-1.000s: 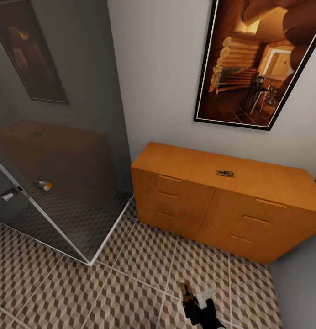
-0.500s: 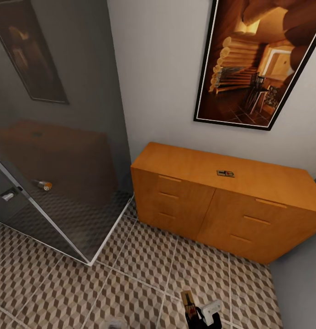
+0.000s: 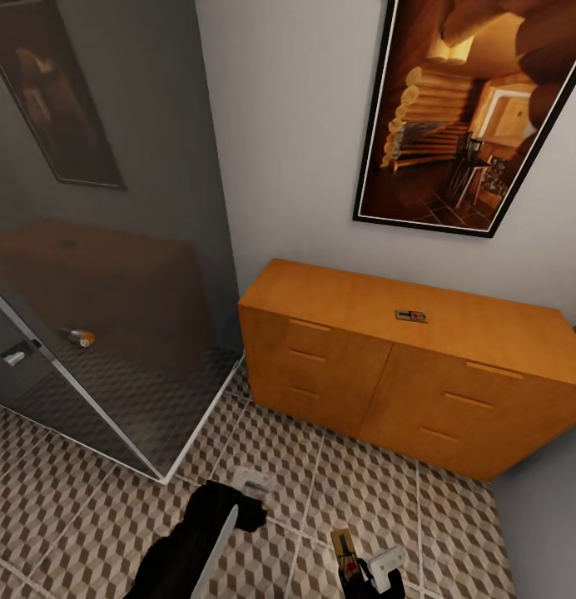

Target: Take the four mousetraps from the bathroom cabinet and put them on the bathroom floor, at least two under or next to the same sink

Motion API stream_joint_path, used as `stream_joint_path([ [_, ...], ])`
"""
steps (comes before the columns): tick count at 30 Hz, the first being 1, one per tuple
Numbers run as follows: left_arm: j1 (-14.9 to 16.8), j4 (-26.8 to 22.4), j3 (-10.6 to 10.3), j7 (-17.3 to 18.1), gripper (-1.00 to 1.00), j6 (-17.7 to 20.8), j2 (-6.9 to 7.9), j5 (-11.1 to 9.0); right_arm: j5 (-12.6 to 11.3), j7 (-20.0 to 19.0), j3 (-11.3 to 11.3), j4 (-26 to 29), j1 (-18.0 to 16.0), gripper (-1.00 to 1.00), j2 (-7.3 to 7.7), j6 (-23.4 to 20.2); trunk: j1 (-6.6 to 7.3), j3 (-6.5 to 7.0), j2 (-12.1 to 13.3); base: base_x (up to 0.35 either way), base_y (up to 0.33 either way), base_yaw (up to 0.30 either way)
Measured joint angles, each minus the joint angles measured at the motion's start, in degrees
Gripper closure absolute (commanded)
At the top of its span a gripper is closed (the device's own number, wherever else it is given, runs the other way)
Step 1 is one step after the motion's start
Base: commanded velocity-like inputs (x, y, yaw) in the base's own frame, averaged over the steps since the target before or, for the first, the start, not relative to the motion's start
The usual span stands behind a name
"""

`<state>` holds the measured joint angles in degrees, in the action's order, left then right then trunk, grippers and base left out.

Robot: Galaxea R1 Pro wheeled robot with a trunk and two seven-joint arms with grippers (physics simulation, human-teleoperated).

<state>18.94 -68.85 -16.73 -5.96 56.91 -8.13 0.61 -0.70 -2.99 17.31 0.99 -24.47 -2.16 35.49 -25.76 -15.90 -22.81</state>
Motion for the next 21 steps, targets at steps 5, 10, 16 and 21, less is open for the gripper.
stream_joint_path([
  [5,8.2,1.3,0.0,0.0,-1.00,0.7,-0.19,-0.5,0.0,0.1,0.0,0.0,0.0,1.00,0.00,0.0,0.00,0.00,0.0,0.000,0.000,0.000],
  [10,23.9,6.9,0.1,0.3,-1.00,1.1,-0.31,-15.0,0.0,0.2,0.0,0.1,0.0,1.00,-0.03,0.0,0.00,0.01,0.0,0.000,0.000,0.000],
  [16,35.3,15.4,0.1,0.2,-1.00,1.2,-0.51,-23.3,0.0,0.3,0.0,0.1,0.0,1.00,-0.03,0.0,0.00,0.00,0.0,0.000,0.000,0.000],
  [21,49.4,28.3,0.2,0.1,-1.00,1.2,-0.78,-24.7,0.0,0.4,0.0,0.1,0.0,1.00,-0.19,0.0,0.00,0.01,0.0,0.000,0.000,0.000],
])
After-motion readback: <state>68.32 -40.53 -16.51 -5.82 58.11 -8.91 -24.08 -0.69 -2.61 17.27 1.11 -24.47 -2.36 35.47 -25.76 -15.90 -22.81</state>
